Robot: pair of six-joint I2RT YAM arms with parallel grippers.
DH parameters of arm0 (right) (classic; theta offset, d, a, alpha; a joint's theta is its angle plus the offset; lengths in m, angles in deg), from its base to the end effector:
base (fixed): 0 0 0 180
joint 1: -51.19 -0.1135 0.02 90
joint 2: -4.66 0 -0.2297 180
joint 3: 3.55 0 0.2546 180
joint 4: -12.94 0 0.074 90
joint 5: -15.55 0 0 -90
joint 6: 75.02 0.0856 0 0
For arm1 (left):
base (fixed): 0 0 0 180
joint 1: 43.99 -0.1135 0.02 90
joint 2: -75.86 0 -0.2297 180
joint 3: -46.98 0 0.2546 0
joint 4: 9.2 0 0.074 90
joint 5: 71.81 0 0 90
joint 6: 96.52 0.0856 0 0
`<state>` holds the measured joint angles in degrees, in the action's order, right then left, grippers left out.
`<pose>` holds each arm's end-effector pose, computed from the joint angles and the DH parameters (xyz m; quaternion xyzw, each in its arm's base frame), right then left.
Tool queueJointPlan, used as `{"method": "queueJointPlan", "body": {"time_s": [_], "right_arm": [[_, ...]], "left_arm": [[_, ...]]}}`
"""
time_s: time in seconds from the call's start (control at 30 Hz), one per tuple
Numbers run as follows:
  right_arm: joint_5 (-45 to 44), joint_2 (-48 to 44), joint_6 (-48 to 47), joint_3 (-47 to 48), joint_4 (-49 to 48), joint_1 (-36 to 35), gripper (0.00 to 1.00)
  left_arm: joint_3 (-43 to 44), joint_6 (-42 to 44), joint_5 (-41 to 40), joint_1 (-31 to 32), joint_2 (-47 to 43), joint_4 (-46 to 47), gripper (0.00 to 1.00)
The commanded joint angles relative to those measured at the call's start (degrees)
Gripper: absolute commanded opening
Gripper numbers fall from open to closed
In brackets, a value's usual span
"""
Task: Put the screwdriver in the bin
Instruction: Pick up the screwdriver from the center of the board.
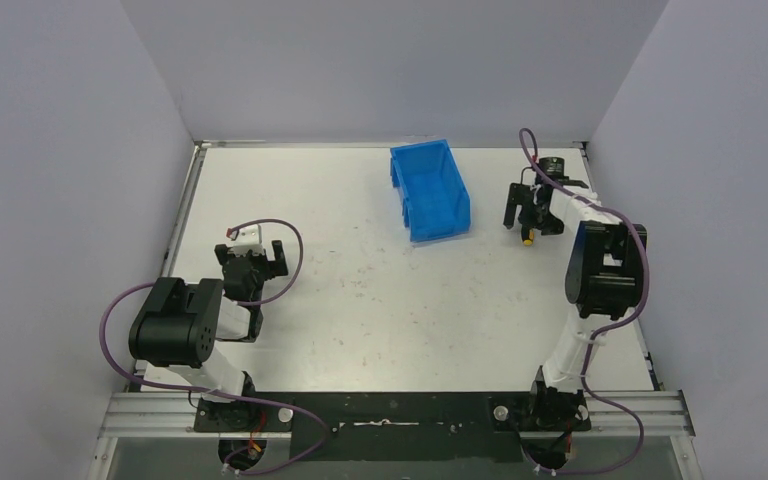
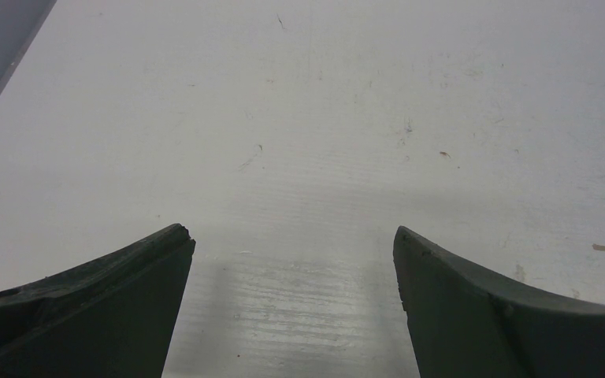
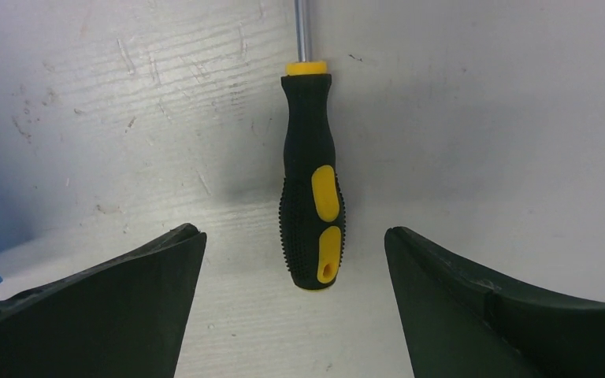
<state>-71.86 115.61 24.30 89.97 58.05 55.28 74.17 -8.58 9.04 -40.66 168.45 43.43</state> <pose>0.4178 -0.0260 0.1102 0.1081 0.9652 0.0328 0.2360 0.2913 -0.0033 0.0764 -0.0411 0.7794 0.0330 0.6243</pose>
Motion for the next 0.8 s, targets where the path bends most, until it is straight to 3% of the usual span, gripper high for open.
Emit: {"method": "queueJointPlan", "body": {"time_s": [0.0, 0.23, 0.43, 0.6, 0.77], "right_arm": [[0.86, 1.73, 0.58, -0.91, -5.02, 0.38, 0.86], [1.72, 4.00, -0.06, -0.91, -5.29, 0.56, 0.71], [2.24, 3.07, -0.26, -0.78, -5.21, 0.57, 0.37], [1.30, 0.12, -0.36, 0.25, -4.31, 0.62, 0.24], [0.08, -3.13, -0.35, 3.09, -1.83, 0.63, 0.20]], "left_arm": [[1.01, 0.38, 0.18, 0.06, -0.24, 3.08, 0.97], [1.03, 0.38, 0.18, 0.04, -0.28, 3.01, 0.97], [1.01, 0.35, 0.18, 0.04, -0.28, 3.04, 0.97], [1.03, 0.35, 0.19, 0.09, -0.30, 3.03, 0.97], [0.98, 0.38, 0.18, 0.03, -0.27, 3.01, 0.97]]}}
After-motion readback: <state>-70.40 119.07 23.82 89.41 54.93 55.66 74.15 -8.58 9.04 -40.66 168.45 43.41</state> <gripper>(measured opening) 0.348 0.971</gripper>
